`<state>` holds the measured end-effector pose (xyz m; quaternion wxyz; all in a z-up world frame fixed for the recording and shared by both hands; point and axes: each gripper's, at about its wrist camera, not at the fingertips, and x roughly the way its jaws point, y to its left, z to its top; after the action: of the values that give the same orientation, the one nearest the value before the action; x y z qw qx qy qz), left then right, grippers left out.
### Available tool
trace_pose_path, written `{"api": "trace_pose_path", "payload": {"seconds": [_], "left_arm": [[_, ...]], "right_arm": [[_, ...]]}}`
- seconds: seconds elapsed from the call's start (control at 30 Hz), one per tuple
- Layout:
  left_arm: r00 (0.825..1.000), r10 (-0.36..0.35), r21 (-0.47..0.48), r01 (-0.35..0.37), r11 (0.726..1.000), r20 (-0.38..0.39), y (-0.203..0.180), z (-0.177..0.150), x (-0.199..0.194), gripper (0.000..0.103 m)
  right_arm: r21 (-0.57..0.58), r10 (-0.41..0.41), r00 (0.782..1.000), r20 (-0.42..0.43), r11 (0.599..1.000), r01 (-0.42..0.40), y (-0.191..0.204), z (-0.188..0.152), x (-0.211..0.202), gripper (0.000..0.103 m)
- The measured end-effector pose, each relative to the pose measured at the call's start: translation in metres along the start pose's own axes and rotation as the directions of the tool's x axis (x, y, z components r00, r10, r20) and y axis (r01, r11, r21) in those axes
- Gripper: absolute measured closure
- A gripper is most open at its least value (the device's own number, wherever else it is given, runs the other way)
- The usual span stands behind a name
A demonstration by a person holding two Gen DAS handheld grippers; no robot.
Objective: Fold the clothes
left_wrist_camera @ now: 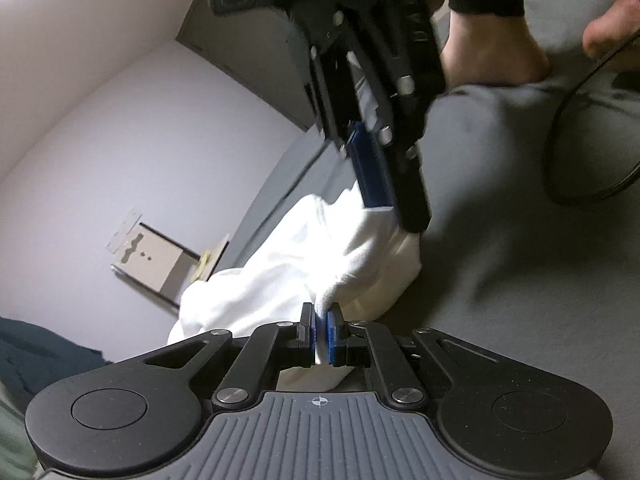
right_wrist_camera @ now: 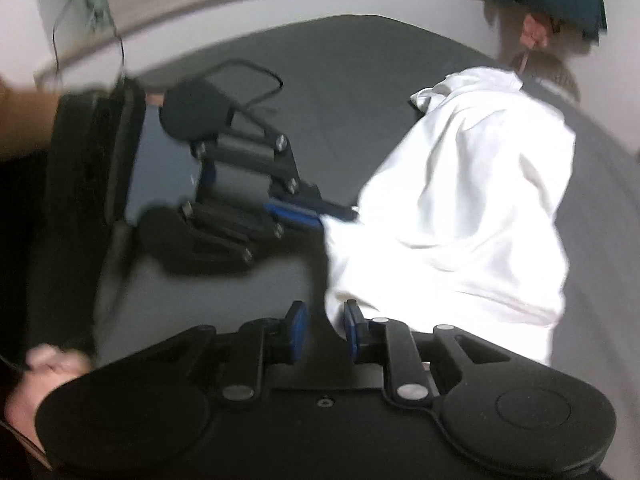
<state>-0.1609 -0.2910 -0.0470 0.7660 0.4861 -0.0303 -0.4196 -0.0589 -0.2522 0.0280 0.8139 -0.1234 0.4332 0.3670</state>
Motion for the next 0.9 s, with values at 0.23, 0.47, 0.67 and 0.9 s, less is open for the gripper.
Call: {"api": "trace_pose_path", "payload": {"seconds": [0.23,0.47,0.67,0.9], "left_arm": [[0.999,-0.035,-0.016,0.036,0.999,0.007,-0.009,-0.001,0.008,0.097],[0.995,-0.085,-0.091,0.080,0.993,-0.051,-0.007,0.000,0.018,0.097],[0.993,-0.109,-0.193,0.097,0.976,-0.054,0.002,0.000,0.023,0.096],[0.990,-0.132,-0.196,0.122,0.973,-0.040,0.007,0.000,0.015,0.096]], "right_arm": [[0.222,0.065,0.996,0.059,0.972,-0.076,-0.035,0.002,0.003,0.084],[0.136,0.035,0.990,0.136,0.989,-0.053,-0.029,-0.001,-0.009,0.100],[-0.144,-0.035,0.992,0.123,0.988,0.052,0.006,-0.006,-0.016,0.100],[-0.378,-0.158,0.983,0.092,0.908,0.181,0.031,-0.013,-0.010,0.101]]}}
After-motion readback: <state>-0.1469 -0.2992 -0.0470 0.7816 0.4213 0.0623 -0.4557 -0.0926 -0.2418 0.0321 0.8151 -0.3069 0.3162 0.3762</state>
